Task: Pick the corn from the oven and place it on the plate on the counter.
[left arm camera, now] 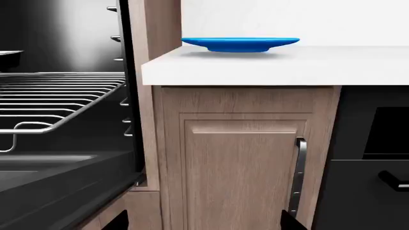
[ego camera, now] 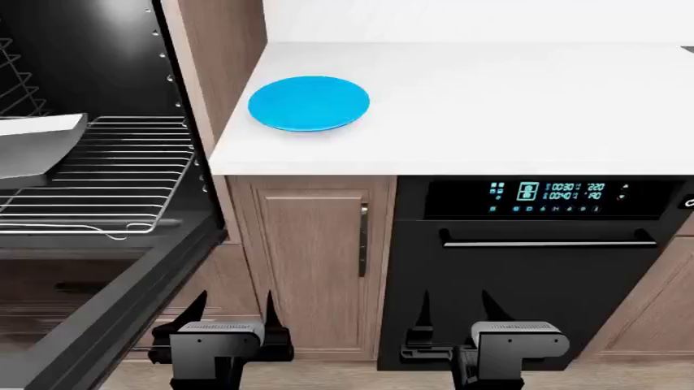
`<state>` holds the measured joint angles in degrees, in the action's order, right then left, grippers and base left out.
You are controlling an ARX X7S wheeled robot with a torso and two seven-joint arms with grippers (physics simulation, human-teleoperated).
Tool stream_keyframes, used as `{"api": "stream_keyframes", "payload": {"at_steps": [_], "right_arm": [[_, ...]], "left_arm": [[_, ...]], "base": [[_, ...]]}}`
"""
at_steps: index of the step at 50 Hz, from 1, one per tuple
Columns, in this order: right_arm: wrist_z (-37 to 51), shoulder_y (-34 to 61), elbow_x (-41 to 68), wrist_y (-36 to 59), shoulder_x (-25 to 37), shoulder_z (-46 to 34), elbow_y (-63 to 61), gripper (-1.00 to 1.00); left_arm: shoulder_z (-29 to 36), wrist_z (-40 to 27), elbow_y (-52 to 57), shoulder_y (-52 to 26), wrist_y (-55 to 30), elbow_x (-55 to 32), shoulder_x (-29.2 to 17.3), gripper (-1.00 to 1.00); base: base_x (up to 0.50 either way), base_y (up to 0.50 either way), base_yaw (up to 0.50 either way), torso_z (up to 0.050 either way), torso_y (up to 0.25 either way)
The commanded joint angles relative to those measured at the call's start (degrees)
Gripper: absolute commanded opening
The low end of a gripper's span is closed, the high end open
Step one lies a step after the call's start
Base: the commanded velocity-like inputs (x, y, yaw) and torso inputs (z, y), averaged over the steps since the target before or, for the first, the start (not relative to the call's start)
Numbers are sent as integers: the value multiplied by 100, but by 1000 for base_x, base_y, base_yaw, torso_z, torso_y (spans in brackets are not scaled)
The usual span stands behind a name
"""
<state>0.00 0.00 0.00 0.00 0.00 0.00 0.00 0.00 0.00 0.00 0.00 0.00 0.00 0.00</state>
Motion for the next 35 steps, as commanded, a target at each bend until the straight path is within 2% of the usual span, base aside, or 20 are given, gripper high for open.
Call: {"api": "stream_keyframes", "payload": {"at_steps": [1,11,15,19,25,29,31,35], "right_arm": [[108,-29,104,14,89,-106,-25,100],[336,-61,169,11,271,-324,-115,100],[510,-22,190,226,296,-288,-408,100],[608,-56,152,683,336,-390,-940,100],[732,497,214,2334,403,-412,-2532,100],[801,1350,323,3735,415,-379,-3649,100],[830,1634,365,4202,419,-384,-3954,100],[797,2638,595,5551,384,-437,-4826,100]], "left_arm": [[132,-98,45,39,24,-63,-93,100],[401,-338,137,71,113,-11,-287,100],[466,-271,755,206,102,-171,-349,100],[561,-323,1800,136,-738,-146,-396,100],[490,-541,3250,-509,-2038,-289,-388,100],[463,-704,4201,-1355,-3524,-413,-347,100],[447,-782,4419,-1650,-3909,-430,-345,100],[260,-936,5050,-2710,-5192,-675,-243,100]], "base": [[0,0,0,0,0],[0,0,0,0,0],[0,0,0,0,0],[0,0,0,0,0],[0,0,0,0,0],[0,0,0,0,0],[0,0,0,0,0],[0,0,0,0,0]]}}
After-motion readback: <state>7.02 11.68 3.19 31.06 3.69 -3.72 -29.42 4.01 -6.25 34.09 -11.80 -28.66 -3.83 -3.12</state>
